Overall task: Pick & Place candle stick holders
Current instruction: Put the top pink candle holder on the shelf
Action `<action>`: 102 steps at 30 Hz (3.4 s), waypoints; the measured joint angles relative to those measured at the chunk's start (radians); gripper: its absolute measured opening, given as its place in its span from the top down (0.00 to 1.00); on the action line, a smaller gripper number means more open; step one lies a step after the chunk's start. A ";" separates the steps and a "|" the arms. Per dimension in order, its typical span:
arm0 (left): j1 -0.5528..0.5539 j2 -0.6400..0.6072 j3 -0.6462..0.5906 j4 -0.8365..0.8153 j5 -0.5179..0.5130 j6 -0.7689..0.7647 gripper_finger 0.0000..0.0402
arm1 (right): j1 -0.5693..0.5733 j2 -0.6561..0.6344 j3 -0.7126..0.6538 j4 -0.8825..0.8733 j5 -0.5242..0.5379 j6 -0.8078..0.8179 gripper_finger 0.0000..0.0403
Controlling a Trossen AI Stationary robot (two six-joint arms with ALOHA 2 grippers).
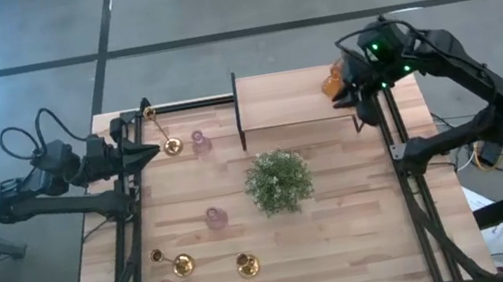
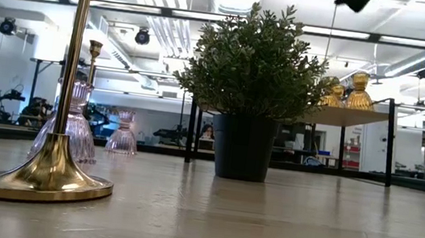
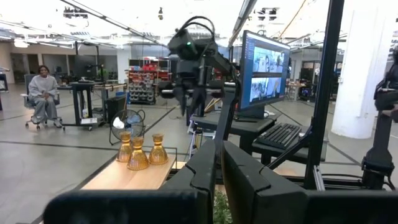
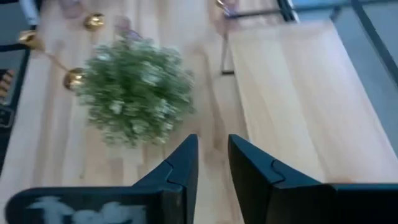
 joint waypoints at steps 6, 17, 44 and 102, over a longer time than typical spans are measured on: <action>0.000 0.000 0.000 0.000 0.000 0.000 0.92 | 0.102 -0.031 -0.001 0.053 -0.001 0.002 0.91; 0.000 0.000 0.000 0.000 0.000 0.000 0.92 | 0.185 -0.056 -0.020 0.112 0.001 0.229 0.98; 0.000 0.000 0.000 0.008 0.000 -0.114 0.92 | 0.667 -0.021 -0.495 0.767 -0.068 0.007 0.98; 0.000 0.150 0.000 -0.329 -0.129 -0.035 0.92 | 0.793 -0.748 -1.575 1.359 0.978 0.308 0.98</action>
